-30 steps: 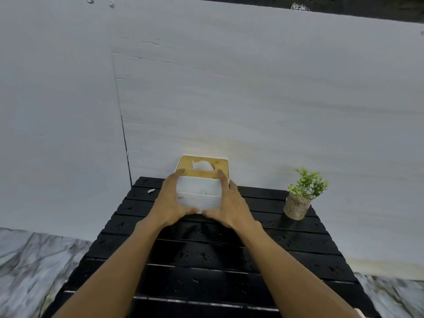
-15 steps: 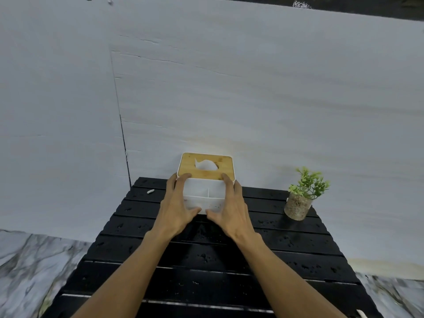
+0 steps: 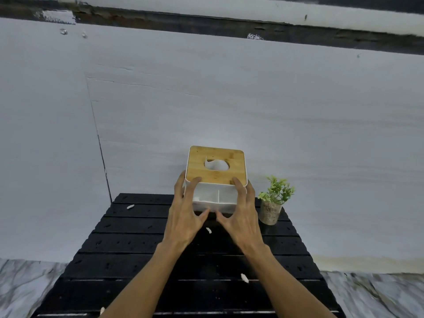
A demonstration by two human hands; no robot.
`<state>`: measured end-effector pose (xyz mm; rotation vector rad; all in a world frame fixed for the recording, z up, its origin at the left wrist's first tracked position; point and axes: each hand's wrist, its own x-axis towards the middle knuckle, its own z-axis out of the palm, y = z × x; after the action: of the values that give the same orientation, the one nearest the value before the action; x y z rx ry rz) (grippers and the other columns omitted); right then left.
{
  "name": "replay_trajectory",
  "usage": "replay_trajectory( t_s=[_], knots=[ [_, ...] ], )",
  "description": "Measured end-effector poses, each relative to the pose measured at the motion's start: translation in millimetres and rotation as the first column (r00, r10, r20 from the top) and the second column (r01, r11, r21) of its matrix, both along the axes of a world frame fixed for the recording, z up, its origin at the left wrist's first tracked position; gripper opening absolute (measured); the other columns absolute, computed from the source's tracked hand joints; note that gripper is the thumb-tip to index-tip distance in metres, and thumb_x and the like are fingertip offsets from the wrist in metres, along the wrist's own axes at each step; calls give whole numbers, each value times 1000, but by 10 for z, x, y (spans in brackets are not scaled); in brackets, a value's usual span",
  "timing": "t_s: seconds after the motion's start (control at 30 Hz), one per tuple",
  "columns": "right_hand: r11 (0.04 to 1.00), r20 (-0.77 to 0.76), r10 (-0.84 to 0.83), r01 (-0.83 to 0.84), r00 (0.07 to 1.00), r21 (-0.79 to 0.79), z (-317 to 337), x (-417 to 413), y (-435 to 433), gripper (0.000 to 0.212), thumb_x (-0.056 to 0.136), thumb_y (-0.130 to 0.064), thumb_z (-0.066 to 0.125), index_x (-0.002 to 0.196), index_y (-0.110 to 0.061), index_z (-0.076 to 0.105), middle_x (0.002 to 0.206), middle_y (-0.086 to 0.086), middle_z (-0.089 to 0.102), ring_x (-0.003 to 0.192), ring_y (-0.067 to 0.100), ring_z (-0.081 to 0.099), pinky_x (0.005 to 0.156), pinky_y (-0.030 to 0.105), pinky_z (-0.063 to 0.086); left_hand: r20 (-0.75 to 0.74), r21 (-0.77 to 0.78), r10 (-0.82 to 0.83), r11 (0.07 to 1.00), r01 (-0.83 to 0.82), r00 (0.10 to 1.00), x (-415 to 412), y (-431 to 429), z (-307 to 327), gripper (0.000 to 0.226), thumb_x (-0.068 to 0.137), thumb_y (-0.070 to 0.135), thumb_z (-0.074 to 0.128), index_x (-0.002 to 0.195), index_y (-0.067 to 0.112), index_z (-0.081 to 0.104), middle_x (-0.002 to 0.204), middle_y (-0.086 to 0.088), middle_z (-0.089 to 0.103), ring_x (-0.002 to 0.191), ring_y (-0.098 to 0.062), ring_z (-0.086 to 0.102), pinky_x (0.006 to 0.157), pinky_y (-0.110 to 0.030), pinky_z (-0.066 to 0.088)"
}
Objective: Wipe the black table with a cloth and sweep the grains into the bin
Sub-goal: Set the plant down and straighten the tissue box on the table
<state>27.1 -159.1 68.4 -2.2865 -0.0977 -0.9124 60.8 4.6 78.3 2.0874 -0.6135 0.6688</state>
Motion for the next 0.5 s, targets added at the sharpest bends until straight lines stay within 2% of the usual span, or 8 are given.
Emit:
replay_trajectory(
  t_s=[0.2,0.3,0.5],
  knots=[
    [1000,-58,-30,30,998,0,-90,3,-208,90,79,-36,80,149,-32,23,154,6,21,116,8,39,81,22,47,-58,28,-15,999,17,998,61,-210,-67,86,69,18,85,139,30,37,157,5,12,117,-16,50,87,-31,53],
    [999,-114,-40,40,993,-3,-176,30,-271,88,77,-32,79,147,-30,26,154,6,19,116,18,45,78,21,45,-90,53,-21,998,25,996,106,-262,-160,85,70,21,85,139,29,36,157,3,14,116,-18,51,85,-35,53],
    [999,-200,-31,27,979,-23,-292,109,-314,90,74,-29,78,145,-32,23,153,7,18,113,28,53,78,35,56,-190,66,0,998,13,982,161,-289,-281,85,69,22,84,137,34,35,154,7,17,99,-9,49,82,-36,53]
  ],
)
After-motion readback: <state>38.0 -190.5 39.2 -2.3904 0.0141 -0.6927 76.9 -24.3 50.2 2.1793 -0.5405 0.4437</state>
